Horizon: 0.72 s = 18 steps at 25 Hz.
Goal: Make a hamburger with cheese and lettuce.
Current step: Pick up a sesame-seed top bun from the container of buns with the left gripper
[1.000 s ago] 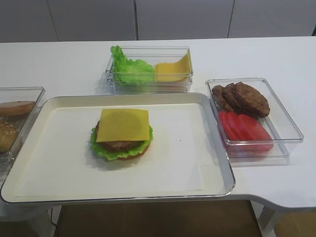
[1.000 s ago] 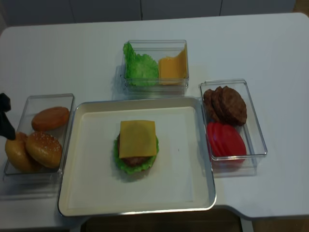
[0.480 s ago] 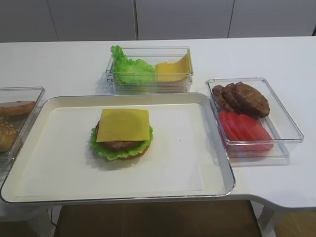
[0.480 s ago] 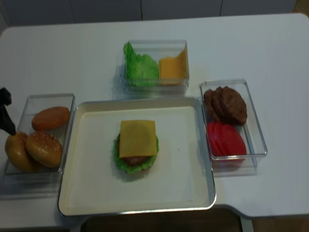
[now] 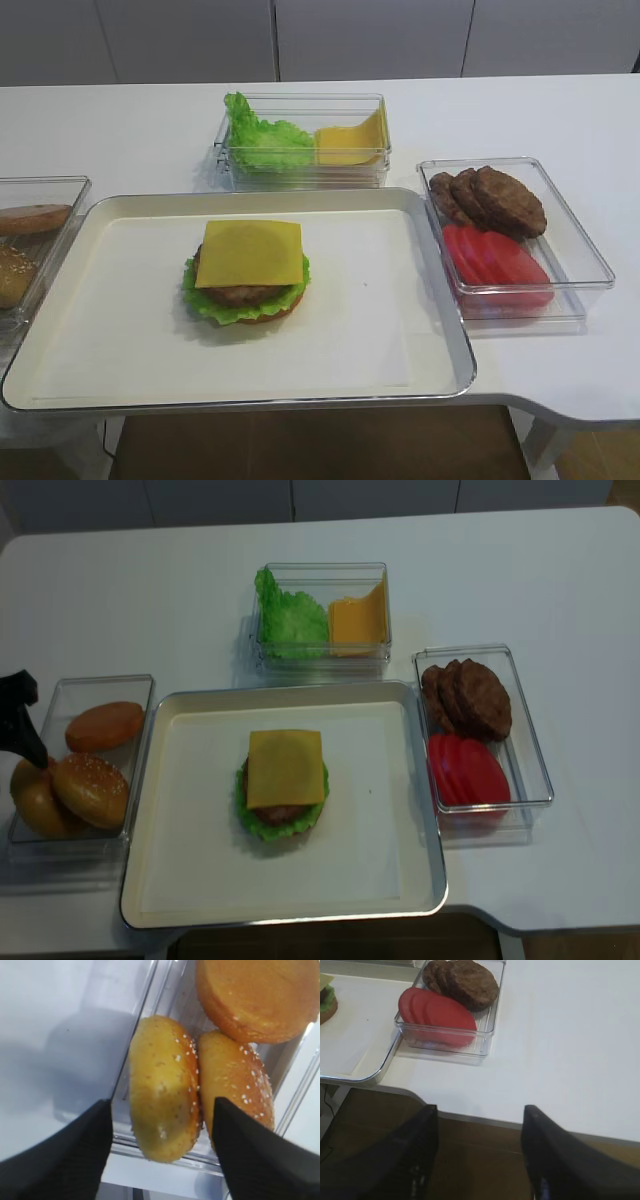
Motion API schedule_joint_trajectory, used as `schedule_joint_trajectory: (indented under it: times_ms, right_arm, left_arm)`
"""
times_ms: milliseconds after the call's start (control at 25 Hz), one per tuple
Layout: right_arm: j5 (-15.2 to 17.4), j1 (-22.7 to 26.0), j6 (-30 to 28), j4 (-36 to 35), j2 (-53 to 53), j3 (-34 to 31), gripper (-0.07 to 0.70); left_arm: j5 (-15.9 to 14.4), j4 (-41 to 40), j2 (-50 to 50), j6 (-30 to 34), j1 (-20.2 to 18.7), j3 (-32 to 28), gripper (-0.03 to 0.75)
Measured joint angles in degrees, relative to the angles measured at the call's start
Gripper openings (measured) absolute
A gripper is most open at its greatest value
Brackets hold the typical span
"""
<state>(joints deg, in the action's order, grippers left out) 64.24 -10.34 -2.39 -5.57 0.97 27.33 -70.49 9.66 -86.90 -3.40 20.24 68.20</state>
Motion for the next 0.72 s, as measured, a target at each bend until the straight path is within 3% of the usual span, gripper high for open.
schedule_joint_trajectory:
  times_ms: [720]
  right_arm:
    - [0.0,0.0,0.0,0.0,0.0,0.0,0.426]
  left_arm:
    - [0.21,0.22,-3.56,0.8,0.0,0.23,0.463]
